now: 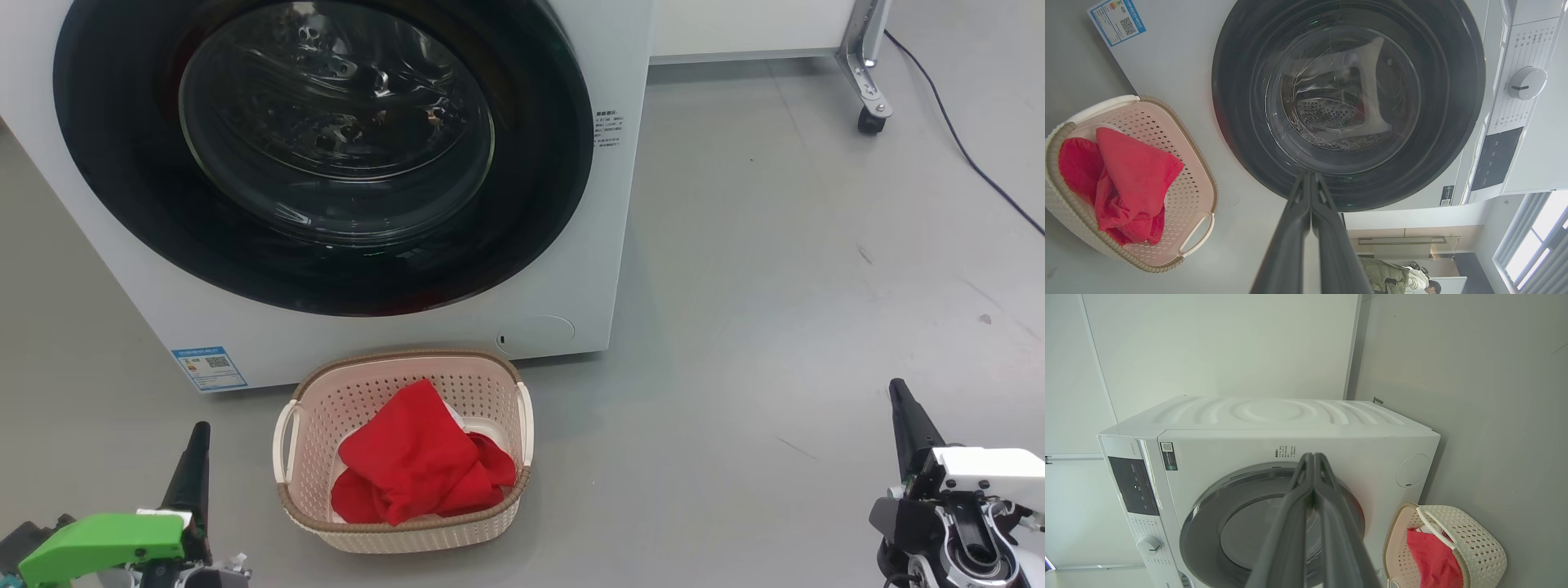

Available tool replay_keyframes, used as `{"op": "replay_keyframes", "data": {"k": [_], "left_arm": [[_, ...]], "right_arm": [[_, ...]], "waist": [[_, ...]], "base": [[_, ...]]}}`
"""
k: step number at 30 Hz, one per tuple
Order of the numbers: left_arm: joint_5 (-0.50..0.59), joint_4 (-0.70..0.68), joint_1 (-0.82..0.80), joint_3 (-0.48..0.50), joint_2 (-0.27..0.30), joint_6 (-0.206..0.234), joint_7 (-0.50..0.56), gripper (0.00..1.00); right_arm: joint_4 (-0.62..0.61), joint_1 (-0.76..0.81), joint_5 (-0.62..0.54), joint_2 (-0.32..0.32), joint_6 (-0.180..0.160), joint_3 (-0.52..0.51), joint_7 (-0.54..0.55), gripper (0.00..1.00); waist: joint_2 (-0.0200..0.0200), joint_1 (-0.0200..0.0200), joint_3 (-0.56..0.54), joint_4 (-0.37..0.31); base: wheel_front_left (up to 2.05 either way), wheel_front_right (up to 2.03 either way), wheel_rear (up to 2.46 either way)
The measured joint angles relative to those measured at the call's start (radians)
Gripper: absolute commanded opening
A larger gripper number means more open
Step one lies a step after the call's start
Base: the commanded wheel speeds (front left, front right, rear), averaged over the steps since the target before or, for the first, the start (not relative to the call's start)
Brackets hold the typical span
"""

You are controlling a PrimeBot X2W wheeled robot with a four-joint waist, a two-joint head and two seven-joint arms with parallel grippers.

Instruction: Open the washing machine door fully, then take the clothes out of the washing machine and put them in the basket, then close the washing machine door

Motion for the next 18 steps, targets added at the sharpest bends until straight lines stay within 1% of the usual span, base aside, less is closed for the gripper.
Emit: {"op": "replay_keyframes", "data": {"k": [18], "left_arm": [[0.000,0.008,-0.002,0.002,0.000,-0.003,0.001,0.00]], "right_arm": [[0.006,-0.008,0.000,0.000,0.000,-0.002,0.003,0.00]], "waist": [[0.0000,0.0000,0.000,0.000]], "base": [[0.00,0.00,0.00]]}}
